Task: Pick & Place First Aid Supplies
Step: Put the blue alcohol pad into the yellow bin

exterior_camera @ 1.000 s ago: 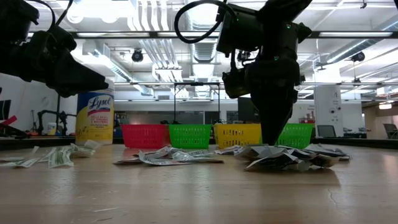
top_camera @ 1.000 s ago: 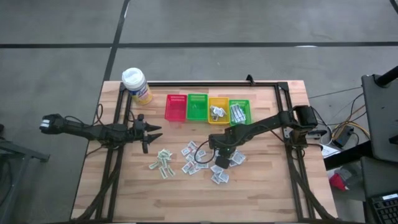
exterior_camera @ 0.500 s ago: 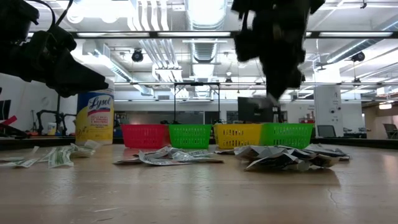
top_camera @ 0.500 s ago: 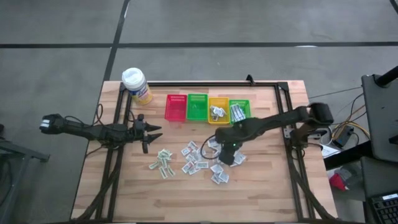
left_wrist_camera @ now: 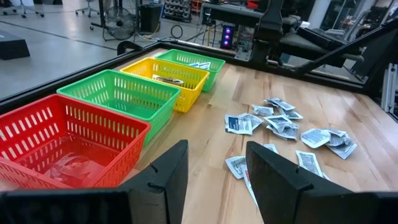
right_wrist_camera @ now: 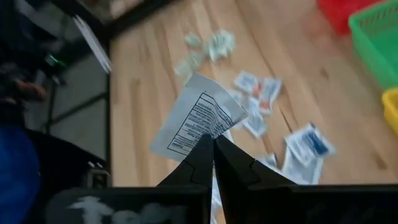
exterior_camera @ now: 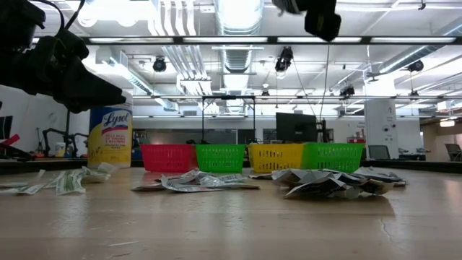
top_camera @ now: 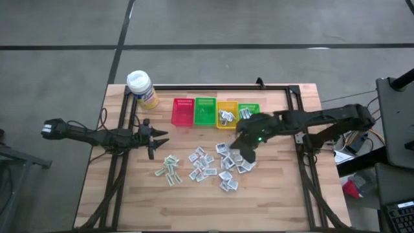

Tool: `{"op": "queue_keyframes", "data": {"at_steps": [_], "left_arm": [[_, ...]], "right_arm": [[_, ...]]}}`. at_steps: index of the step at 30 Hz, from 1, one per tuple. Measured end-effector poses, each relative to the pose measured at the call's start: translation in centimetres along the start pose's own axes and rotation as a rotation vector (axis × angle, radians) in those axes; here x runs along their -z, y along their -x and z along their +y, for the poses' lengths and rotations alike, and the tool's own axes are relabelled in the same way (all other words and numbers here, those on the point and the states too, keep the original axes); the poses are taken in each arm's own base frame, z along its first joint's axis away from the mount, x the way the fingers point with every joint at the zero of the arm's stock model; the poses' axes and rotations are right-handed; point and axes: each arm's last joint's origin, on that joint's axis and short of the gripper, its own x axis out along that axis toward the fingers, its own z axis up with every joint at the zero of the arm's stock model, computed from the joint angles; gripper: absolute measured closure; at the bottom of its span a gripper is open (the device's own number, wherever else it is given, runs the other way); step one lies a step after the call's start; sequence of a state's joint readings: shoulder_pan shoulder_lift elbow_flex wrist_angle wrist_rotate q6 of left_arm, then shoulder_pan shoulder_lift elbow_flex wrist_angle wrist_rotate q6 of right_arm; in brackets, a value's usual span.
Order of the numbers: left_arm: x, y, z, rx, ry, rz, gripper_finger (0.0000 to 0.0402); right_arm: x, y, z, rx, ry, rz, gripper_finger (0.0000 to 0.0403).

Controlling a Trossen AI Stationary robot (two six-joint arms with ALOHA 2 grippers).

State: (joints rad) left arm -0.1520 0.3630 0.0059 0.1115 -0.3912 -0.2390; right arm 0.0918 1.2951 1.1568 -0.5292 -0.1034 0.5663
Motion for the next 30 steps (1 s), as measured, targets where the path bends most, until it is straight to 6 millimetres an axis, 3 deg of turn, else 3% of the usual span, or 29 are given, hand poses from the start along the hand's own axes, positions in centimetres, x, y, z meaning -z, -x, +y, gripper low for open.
{"op": "queue_keyframes", "data": {"at_steps": [7, 16, 23, 30], "left_arm": [[0.0, 0.0, 0.0, 0.000, 0.000, 0.000, 0.0243], [0.0, 0.0, 0.0, 0.000, 0.000, 0.000, 0.0243], [0.0, 0.0, 0.0, 0.000, 0.000, 0.000, 0.0243], [0.0, 0.0, 0.0, 0.000, 0.000, -0.001, 0.0243]], "right_arm": [[-1.0, 2.3, -0.3, 0.078, 0.012, -0.171, 0.0394], [-2.8, 3.2, -2.1, 0.388, 0.070, -0.406, 0.0394], [-3.8, 3.3, -4.2, 0.548, 0.054, -0.444, 0.0394], [-4.6, 1.7, -7.0, 0.643, 0.006, -0.402, 0.0394]]}}
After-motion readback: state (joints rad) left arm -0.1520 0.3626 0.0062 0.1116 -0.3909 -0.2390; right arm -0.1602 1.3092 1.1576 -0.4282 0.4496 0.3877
